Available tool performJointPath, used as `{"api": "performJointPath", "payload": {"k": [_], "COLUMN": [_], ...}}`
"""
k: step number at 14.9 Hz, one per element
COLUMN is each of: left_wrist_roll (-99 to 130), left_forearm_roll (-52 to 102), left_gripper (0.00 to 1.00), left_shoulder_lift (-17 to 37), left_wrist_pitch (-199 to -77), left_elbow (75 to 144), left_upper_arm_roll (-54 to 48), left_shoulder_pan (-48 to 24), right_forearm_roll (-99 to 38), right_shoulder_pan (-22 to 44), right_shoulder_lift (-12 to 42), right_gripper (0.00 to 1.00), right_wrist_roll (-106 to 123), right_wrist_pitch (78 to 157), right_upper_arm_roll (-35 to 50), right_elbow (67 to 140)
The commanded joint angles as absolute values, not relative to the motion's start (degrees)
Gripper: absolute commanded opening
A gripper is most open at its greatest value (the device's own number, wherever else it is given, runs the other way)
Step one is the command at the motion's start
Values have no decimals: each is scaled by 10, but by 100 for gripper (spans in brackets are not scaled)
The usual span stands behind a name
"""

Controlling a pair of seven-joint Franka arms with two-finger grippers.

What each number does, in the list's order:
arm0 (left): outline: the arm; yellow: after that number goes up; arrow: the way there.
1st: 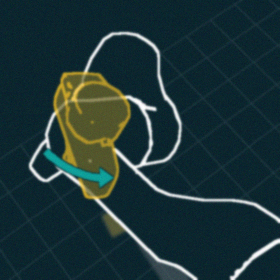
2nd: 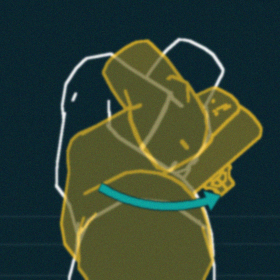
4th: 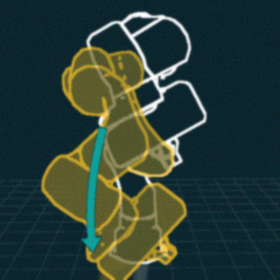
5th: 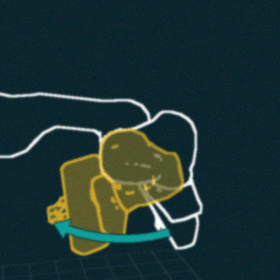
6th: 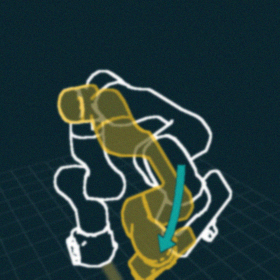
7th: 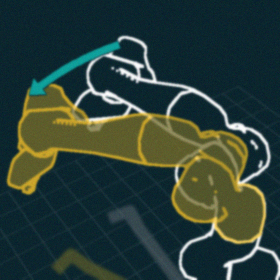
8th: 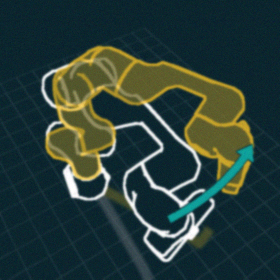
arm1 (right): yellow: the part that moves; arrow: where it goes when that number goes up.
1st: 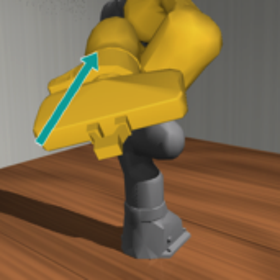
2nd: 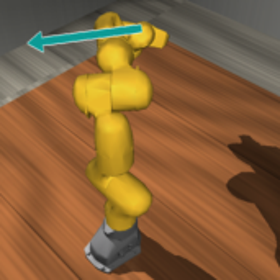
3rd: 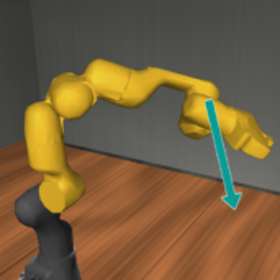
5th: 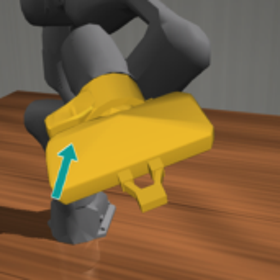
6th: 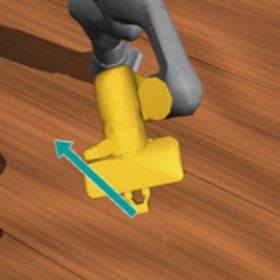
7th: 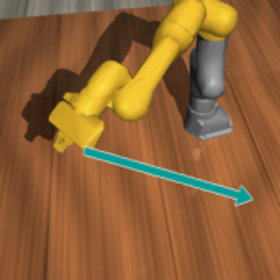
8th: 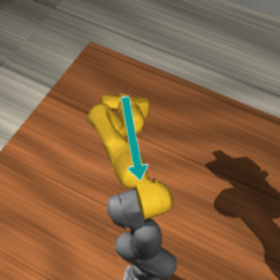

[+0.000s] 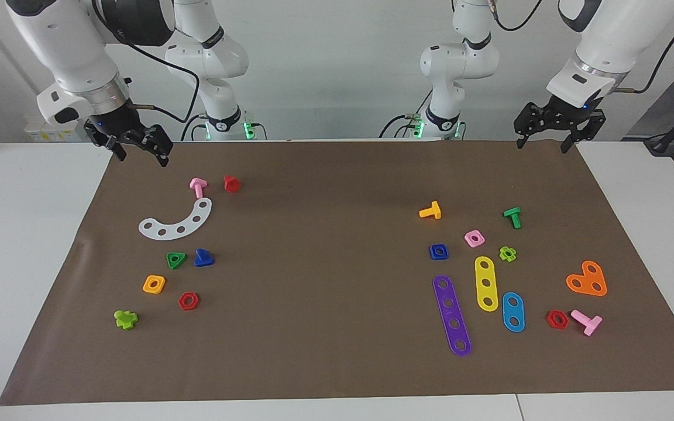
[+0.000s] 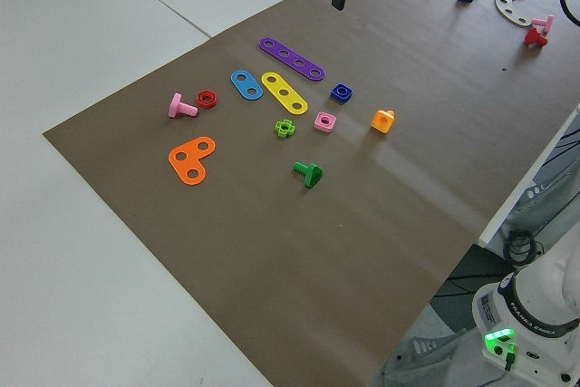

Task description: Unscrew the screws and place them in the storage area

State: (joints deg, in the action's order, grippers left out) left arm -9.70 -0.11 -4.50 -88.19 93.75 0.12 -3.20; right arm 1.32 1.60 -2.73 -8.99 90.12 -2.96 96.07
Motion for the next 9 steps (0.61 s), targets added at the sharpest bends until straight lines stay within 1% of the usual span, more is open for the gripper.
{"api": "performJointPath", "payload": {"k": [1,3,6,9], "left_wrist_roll": [-103,-103,-103,-103], "left_forearm_roll": [10,10,10,10], "left_gripper": [100,100,100,100], "left_shoulder_lift": [-55,-55,-55,-56], "left_wrist_pitch": [-877,-877,-877,-877], "left_elbow": [946,946,946,946], "left_upper_arm_roll": [-1,-1,-1,1], "left_shoulder_pan": [-25,-24,-24,-24], "right_forearm_roll": [39,37,33,15], "right_shoulder_pan": [10,11,11,11], "right_shoulder_lift": [-20,-18,-18,-19], "right_gripper": [100,100,100,100], "right_wrist_roll": [-42,-40,-43,-43], "right_wrist_pitch": [899,887,888,871], "right_upper_arm_roll": [-20,-18,-17,-17], "right_elbow": [927,905,905,905]}}
